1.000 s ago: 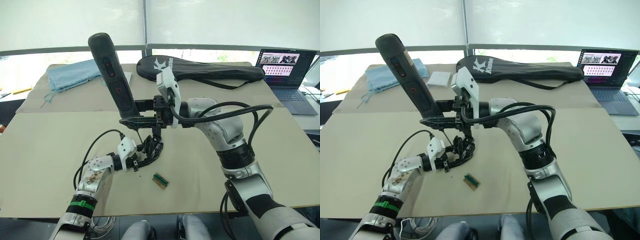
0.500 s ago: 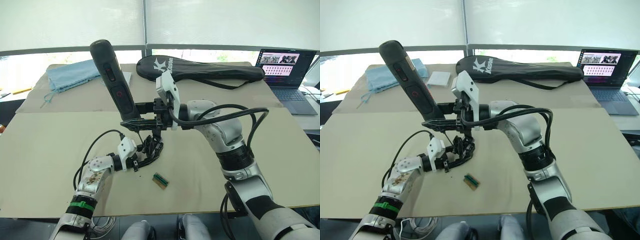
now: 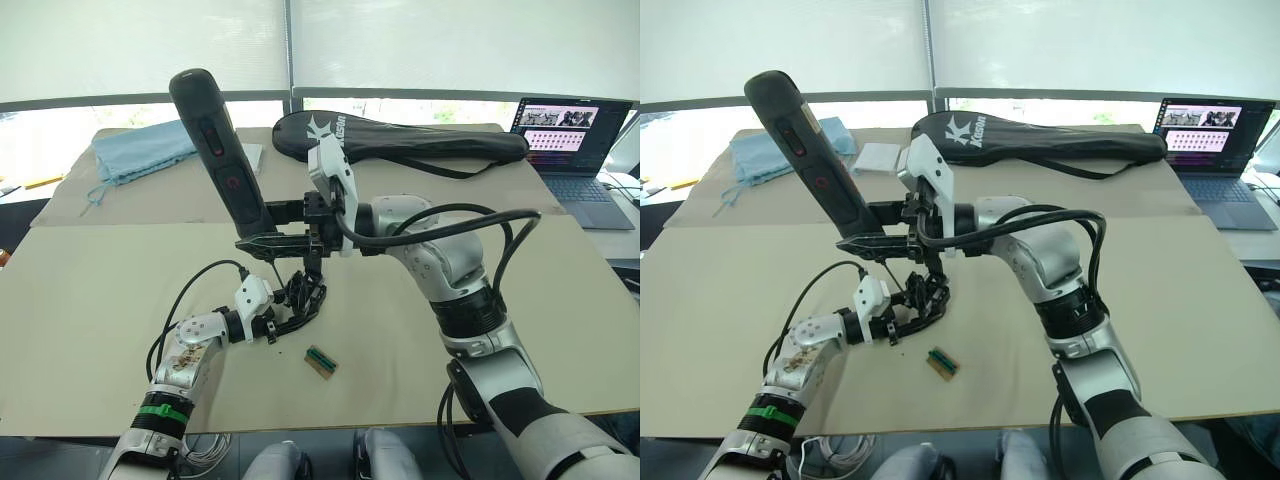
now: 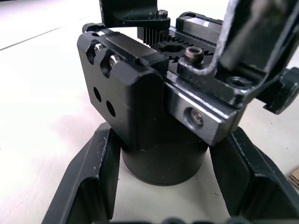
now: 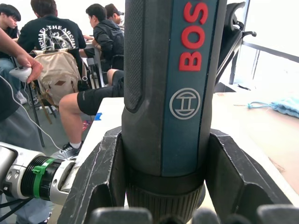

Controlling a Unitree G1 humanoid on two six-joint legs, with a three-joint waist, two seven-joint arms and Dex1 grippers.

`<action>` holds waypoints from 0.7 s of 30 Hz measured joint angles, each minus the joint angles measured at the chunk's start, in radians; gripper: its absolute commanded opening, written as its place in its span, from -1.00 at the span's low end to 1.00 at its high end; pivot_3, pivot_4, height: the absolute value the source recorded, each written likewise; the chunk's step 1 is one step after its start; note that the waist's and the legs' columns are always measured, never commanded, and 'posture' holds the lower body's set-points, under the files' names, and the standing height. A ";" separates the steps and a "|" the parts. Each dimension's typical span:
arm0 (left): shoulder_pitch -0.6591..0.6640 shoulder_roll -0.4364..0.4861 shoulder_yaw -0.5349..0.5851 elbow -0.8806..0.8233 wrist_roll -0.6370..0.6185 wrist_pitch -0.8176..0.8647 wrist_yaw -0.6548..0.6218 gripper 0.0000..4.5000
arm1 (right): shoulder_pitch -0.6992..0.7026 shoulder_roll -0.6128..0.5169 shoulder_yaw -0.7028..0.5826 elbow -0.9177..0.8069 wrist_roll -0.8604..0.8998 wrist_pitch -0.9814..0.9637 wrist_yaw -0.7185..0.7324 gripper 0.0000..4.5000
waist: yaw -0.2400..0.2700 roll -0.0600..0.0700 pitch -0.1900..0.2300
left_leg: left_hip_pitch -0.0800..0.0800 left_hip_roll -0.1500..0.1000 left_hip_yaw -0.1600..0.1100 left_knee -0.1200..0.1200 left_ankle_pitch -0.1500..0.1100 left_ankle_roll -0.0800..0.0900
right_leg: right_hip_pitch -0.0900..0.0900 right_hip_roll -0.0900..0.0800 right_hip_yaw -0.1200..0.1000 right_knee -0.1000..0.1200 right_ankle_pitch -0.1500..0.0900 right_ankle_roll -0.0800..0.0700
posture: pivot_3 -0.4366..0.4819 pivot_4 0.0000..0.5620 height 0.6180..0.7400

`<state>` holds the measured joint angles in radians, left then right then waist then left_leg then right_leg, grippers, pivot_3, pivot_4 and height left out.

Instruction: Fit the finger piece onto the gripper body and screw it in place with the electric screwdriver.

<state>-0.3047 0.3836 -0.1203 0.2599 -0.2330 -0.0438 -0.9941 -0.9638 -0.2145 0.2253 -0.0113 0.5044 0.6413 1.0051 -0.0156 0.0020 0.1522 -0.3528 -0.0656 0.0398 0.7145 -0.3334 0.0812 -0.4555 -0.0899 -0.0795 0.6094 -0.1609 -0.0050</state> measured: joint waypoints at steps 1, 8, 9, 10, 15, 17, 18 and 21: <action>0.000 0.000 0.000 0.000 0.000 0.000 0.000 0.01 | -0.002 0.000 -0.001 -0.001 0.003 0.000 0.001 -0.14 | 0.000 0.000 0.000 | 0.000 0.000 0.000 0.000 0.000 0.000 | 0.000 0.000 0.000 0.000 0.000 0.000 | -0.05 -0.47 1.00; 0.002 0.000 0.000 -0.002 0.000 0.000 0.000 0.01 | -0.002 -0.002 -0.001 -0.001 0.012 0.007 0.003 -0.14 | 0.000 0.000 0.000 | 0.000 0.000 0.000 0.000 0.000 0.000 | 0.000 0.000 0.000 0.000 0.000 0.000 | -0.05 -0.47 1.00; 0.002 0.000 0.000 -0.003 0.000 0.000 0.000 0.01 | -0.002 -0.003 -0.001 -0.001 0.012 0.010 0.003 -0.14 | 0.000 0.000 0.000 | 0.000 0.000 0.000 0.000 0.000 0.000 | 0.000 0.000 0.000 0.000 0.000 0.000 | -0.05 -0.47 1.00; 0.002 0.000 0.000 -0.003 0.000 0.000 0.000 0.01 | -0.002 -0.003 -0.001 -0.001 0.012 0.011 0.003 -0.14 | 0.000 0.000 0.000 | 0.000 0.000 0.000 0.000 0.000 0.000 | 0.000 0.000 0.000 0.000 0.000 0.000 | -0.05 -0.47 1.00; 0.005 0.000 0.000 -0.006 0.000 0.001 0.000 0.01 | -0.002 -0.003 -0.001 -0.001 0.012 0.012 0.001 -0.14 | 0.000 0.000 0.000 | 0.000 0.000 0.000 0.000 0.000 0.000 | 0.000 0.000 0.000 0.000 0.000 0.000 | -0.05 -0.47 1.00; 0.006 0.000 0.000 -0.008 0.000 0.003 0.000 0.01 | -0.002 -0.003 0.000 0.000 0.010 0.012 -0.001 -0.14 | 0.000 0.000 0.000 | 0.000 0.000 0.000 0.000 0.000 0.000 | 0.000 0.000 0.000 0.000 0.000 0.000 | -0.05 -0.47 1.00; 0.006 0.000 0.000 -0.008 0.000 0.003 0.000 0.01 | -0.002 -0.003 0.000 0.000 0.009 0.012 -0.002 -0.14 | 0.000 0.000 0.000 | 0.000 0.000 0.000 0.000 0.000 0.000 | 0.000 0.000 0.000 0.000 0.000 0.000 | -0.05 -0.47 1.00; 0.007 0.000 0.000 -0.009 0.000 0.004 0.000 0.01 | -0.002 -0.003 0.002 0.002 0.008 0.012 -0.003 -0.14 | 0.000 0.000 0.000 | 0.000 0.000 0.000 0.000 0.000 0.000 | 0.000 0.000 0.000 0.000 0.000 0.000 | -0.05 -0.47 1.00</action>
<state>-0.2981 0.3837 -0.1203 0.2505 -0.2333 -0.0400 -0.9939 -0.9663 -0.2176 0.2270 -0.0098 0.5126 0.6534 1.0025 -0.0156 0.0020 0.1522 -0.3528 -0.0656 0.0398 0.7144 -0.3334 0.0812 -0.4555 -0.0901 -0.0795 0.6094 -0.1609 -0.0051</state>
